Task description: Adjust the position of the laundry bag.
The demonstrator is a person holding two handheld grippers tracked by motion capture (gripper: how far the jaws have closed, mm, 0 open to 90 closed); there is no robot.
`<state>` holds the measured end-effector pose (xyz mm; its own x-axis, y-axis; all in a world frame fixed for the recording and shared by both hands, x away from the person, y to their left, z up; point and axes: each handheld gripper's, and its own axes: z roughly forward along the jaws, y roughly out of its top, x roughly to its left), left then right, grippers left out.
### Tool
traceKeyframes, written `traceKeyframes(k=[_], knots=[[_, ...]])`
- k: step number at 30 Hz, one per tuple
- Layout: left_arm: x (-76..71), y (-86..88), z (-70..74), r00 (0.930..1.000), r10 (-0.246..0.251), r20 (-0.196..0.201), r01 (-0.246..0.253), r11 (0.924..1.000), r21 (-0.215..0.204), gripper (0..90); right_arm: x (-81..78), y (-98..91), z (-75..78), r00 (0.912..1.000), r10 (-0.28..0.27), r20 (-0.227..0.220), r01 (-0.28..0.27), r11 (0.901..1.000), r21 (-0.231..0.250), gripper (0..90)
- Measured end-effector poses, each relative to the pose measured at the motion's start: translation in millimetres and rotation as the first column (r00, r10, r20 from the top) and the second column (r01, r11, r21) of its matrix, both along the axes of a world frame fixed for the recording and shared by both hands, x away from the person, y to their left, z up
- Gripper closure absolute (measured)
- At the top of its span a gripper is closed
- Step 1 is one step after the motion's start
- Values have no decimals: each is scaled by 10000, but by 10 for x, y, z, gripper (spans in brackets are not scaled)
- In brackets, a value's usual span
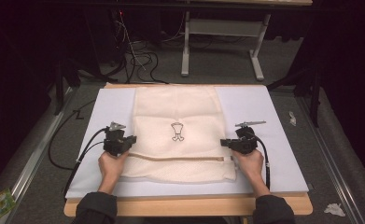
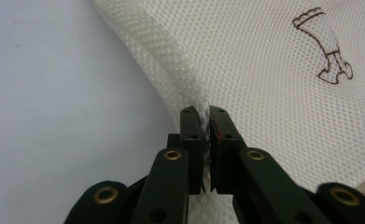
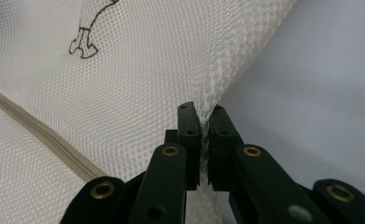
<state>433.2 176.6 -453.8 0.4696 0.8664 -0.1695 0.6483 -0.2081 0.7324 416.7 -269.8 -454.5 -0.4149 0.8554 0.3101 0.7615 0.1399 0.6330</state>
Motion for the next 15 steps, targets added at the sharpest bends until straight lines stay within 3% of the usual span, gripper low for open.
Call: traceKeyframes(k=[15], knots=[[28, -289, 28, 9985, -438, 315, 431, 9988, 214, 858, -66, -263, -11, 9982, -583, 116, 583, 9983, -11, 870]])
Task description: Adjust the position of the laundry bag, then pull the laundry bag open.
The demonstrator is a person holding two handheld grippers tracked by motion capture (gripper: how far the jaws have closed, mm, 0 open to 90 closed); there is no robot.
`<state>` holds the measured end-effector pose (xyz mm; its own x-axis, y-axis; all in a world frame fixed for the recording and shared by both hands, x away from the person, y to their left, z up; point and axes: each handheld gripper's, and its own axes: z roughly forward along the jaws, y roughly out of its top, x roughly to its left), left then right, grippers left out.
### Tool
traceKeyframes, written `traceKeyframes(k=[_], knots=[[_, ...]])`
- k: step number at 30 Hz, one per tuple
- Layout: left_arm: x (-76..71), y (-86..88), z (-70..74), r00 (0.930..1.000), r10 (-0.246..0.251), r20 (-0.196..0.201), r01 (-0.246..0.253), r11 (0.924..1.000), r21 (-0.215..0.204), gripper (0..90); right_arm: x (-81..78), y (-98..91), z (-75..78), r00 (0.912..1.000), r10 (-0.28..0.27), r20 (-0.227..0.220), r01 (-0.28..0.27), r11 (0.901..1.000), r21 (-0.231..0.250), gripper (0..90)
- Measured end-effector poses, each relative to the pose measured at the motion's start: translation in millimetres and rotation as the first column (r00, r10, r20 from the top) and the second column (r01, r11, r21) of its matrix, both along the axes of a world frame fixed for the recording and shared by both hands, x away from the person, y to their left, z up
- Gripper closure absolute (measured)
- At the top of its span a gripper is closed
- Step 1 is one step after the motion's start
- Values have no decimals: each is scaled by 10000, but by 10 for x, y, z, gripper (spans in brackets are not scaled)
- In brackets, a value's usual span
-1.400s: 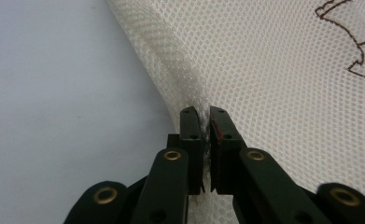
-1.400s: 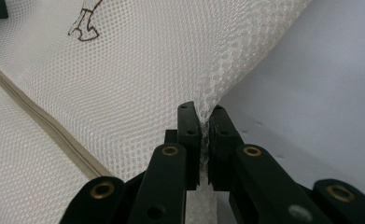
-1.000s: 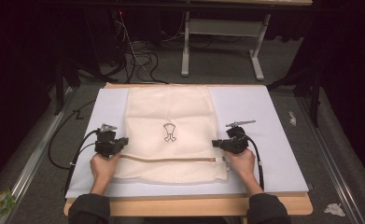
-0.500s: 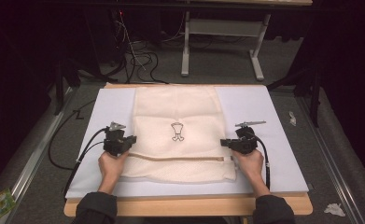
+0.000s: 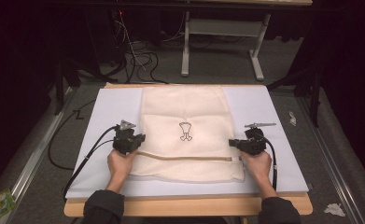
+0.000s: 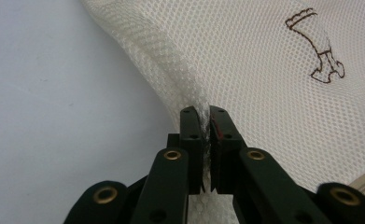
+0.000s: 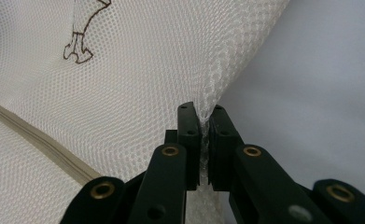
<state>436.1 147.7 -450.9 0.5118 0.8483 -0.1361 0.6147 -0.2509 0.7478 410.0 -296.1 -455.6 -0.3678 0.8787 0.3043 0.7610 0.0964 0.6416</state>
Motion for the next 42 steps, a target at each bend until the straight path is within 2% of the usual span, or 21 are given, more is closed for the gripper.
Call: traceKeyframes(k=[4, 8, 14, 16, 18, 21, 22, 23, 25, 34, 39, 42], knots=[[11, -57, -16, 10000, 10, 81, -9, 10000, -79, 855, -22, -75, -1, 9998, -203, 48, 203, 9998, -85, 869], [9, -93, -52, 9999, -12, 161, 11, 10000, 74, 850, -27, -96, -16, 9995, -314, -8, 314, 9995, -57, 868], [8, -92, -71, 9998, -69, 191, 65, 9997, 215, 835, -25, -62, -21, 9997, -232, 56, 234, 9990, -377, 861], [14, -86, -76, 9995, -95, 287, 88, 9996, 264, 826, -27, -62, -25, 9997, -236, 49, 238, 9990, -381, 855], [9, -85, -87, 9998, -69, 197, 65, 9997, 233, 811, -30, -60, -26, 9997, -214, 89, 217, 9991, -372, 844], [7, -71, -106, 9996, -68, 291, 59, 9996, 284, 803, -33, -57, -29, 9997, -216, 101, 220, 9990, -384, 836], [0, -69, -111, 9998, -49, 186, 44, 9996, 275, 798, -33, -55, -34, 9997, -218, 112, 222, 9990, -393, 828], [4, -66, -116, 9996, -63, 280, 54, 9994, 329, 790, -34, -53, -38, 9997, -235, 107, 239, 9989, -395, 821], [-2, -69, -116, 9998, -41, 209, 35, 9995, 309, 779, -36, -53, -43, 9996, -222, 154, 227, 9990, -392, 796], [-37, -64, -110, 9995, -69, 311, 58, 9993, 356, 765, -51, -41, -51, 9996, -223, 162, 229, 9988, -429, 775], [-41, -51, -119, 9994, -55, 332, 42, 9993, 379, 758, -55, -58, -82, 9994, -236, 242, 243, 9993, -296, 742], [-65, -48, -110, 9990, -10, 443, -10, 9990, 441, 709, -71, -62, -80, 9991, -288, 314, 297, 9991, -297, 669]])
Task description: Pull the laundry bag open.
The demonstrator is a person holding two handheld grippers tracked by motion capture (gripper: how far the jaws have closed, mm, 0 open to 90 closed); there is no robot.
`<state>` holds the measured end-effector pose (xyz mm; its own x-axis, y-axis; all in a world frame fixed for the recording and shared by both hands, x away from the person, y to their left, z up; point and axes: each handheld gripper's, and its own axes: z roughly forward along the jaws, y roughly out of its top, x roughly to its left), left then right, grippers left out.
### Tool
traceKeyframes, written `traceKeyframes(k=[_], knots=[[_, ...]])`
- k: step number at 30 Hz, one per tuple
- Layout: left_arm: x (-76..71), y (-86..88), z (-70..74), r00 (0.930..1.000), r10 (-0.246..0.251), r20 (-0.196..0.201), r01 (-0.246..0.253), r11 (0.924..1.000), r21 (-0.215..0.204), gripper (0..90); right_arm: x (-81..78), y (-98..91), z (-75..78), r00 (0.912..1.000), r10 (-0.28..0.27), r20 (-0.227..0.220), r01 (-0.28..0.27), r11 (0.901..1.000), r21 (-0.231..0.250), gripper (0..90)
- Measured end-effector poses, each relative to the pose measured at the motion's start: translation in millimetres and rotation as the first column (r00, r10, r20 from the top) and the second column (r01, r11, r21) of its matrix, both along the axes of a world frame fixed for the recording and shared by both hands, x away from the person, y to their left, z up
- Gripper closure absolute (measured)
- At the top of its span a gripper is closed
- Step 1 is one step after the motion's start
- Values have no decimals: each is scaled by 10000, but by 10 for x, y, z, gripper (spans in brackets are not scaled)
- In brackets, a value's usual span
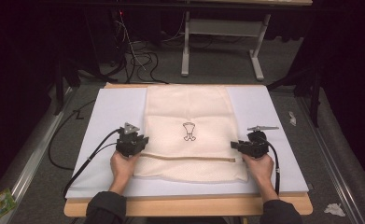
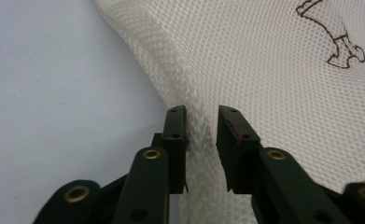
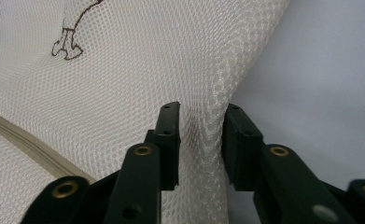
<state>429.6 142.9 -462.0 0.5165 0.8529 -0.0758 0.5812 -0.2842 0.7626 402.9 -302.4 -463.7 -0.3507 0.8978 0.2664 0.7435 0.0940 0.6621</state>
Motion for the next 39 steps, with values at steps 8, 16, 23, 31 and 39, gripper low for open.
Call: traceKeyframes(k=[8, 16, 23, 31, 39], knots=[[-167, -13, 46, 9973, -236, 701, 229, 9997, 109, 566, -73, -25, 32, 9999, -112, 132, 112, 9999, -12, 503], [-390, -66, 67, 9899, -698, 1236, 707, 9975, -33, 508, -211, -68, 53, 9997, -65, 232, 63, 9999, 121, 457], [-502, -136, 29, 9870, -989, 1265, 1016, 9947, -152, 489, -336, -103, 50, 10000, 41, 47, -42, 9998, 204, 444], [-572, -224, -53, 9861, -1209, 1140, 1243, 9920, -235, 475, -371, -109, -34, 9994, 112, -324, -100, 9992, 384, 439], [-568, -287, -118, 9873, -1251, 976, 1293, 9908, -388, 468, -317, -47, -58, 9982, 243, -542, -216, 9985, 496, 488]])
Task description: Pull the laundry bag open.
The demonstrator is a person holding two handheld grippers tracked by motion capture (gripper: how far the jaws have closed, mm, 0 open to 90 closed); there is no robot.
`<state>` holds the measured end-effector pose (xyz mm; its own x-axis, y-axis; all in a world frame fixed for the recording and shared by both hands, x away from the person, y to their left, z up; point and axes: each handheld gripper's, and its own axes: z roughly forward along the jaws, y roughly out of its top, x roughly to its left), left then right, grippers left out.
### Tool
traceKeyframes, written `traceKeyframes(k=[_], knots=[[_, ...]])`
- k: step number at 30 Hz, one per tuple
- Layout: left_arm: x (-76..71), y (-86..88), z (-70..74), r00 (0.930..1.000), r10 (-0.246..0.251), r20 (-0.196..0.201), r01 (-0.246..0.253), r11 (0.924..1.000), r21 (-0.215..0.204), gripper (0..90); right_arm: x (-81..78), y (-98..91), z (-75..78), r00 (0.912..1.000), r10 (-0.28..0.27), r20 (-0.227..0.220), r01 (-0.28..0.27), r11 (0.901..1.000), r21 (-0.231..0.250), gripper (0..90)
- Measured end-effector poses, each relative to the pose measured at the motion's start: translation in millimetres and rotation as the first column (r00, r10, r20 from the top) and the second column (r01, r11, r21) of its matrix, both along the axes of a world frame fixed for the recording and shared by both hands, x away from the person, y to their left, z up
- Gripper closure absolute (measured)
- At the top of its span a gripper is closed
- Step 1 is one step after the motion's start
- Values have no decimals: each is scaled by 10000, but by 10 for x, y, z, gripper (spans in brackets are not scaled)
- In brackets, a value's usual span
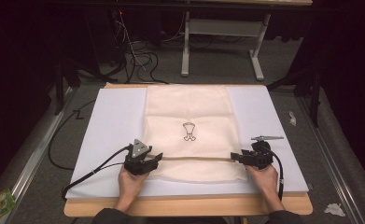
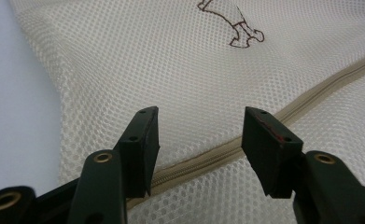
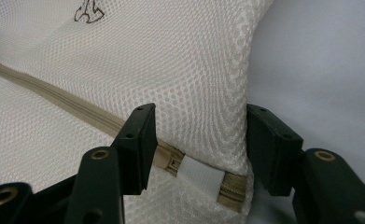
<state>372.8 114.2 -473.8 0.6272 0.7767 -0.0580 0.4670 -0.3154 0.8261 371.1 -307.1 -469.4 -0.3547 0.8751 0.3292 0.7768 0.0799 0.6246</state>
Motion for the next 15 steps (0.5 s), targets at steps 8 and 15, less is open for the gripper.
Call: traceKeyframes(k=[8, 15], knots=[[30, -42, -60, 9997, 18, -245, -16, 10000, 77, 468, 37, 51, 17, 9997, 180, -138, -187, 9986, -492, 657], [48, -58, -85, 9993, 16, -364, -11, 9999, 154, 468, 61, 76, 29, 9981, 622, -34, -622, 9939, -906, 838]])
